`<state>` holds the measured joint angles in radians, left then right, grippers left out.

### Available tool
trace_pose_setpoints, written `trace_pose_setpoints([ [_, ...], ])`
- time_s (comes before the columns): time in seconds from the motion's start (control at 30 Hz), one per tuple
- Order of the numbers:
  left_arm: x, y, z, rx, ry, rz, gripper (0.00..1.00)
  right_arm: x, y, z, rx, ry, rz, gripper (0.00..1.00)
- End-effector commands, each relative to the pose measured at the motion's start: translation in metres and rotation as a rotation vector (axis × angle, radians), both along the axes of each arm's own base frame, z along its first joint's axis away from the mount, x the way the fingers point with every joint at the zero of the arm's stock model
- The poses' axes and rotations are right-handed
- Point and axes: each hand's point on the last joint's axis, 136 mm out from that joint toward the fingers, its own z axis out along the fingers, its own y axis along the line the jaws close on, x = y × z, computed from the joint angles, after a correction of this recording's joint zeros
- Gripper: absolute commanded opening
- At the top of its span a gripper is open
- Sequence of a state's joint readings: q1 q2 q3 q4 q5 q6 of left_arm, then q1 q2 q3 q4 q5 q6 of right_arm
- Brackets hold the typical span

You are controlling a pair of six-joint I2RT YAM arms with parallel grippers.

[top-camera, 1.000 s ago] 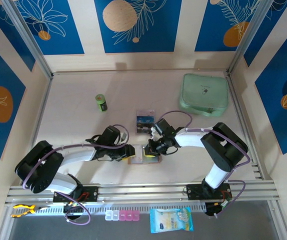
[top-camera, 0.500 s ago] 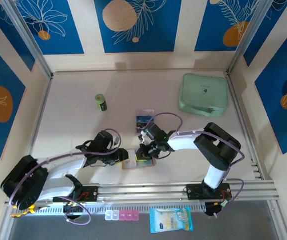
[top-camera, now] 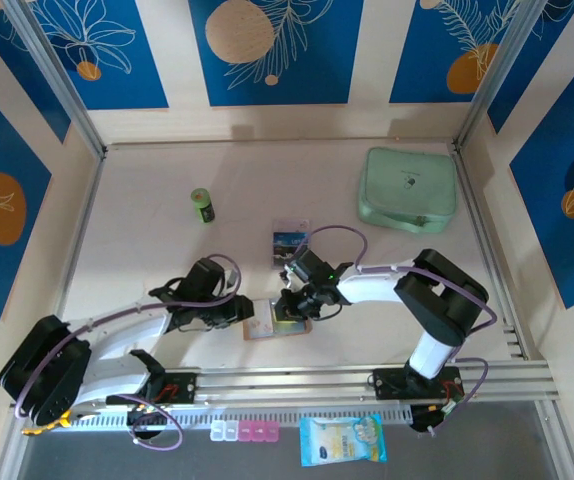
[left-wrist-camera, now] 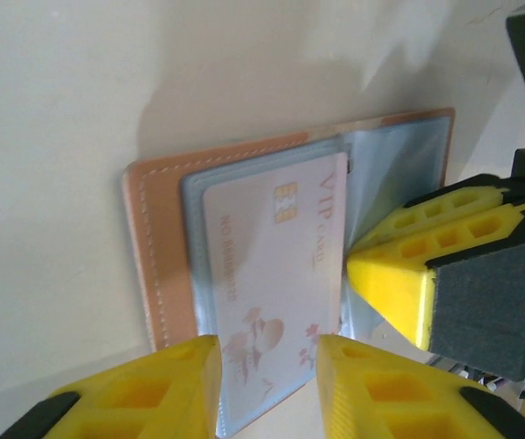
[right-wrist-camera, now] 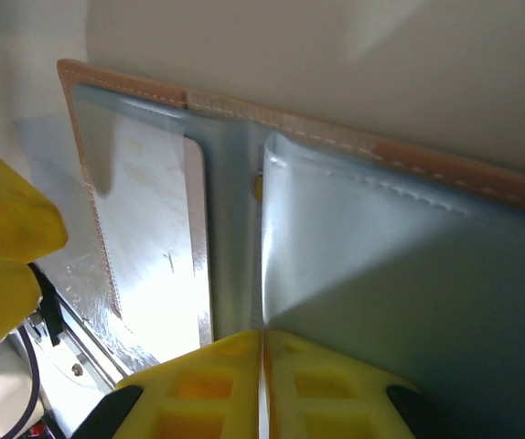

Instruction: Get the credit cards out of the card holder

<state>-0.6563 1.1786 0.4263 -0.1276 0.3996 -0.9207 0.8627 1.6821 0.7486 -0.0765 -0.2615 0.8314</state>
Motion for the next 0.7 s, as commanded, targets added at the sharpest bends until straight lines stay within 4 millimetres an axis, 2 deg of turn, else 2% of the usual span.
trace_pose_setpoints([
  [0.0, 0.006, -0.003, 0.005, -0.001, -0.011, -0.016, 0.31, -0.019, -0.037, -0.023, -0.169, 0.078, -0.038, 0.12],
  [0.23, 0.01, -0.004, 0.008, -0.001, -0.025, -0.009, 0.27, -0.015, -0.034, -0.006, -0.14, 0.048, -0.045, 0.12],
  [0.43, 0.012, -0.007, 0.008, -0.009, -0.028, -0.01, 0.23, -0.007, -0.029, 0.02, -0.096, -0.013, -0.068, 0.15],
  [0.67, 0.014, -0.012, 0.012, -0.042, -0.031, -0.012, 0.15, -0.003, -0.014, 0.035, 0.013, -0.03, -0.077, 0.18],
])
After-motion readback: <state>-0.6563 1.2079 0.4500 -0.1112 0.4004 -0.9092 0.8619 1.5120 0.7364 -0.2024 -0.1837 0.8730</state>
